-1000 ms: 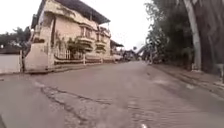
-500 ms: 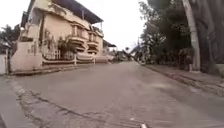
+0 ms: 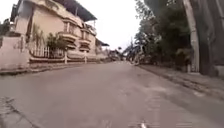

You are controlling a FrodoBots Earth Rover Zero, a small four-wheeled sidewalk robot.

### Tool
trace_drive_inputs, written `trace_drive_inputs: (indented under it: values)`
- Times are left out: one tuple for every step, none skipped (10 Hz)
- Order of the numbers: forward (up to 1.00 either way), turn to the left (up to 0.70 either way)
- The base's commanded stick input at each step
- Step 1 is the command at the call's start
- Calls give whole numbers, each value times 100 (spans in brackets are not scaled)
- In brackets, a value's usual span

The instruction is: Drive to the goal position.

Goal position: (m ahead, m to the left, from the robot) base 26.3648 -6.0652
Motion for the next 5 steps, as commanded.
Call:
trace_drive_inputs:
  values:
    - [100, -27]
    - [100, -27]
    - [100, -27]
    - [100, -27]
    - [100, -23]
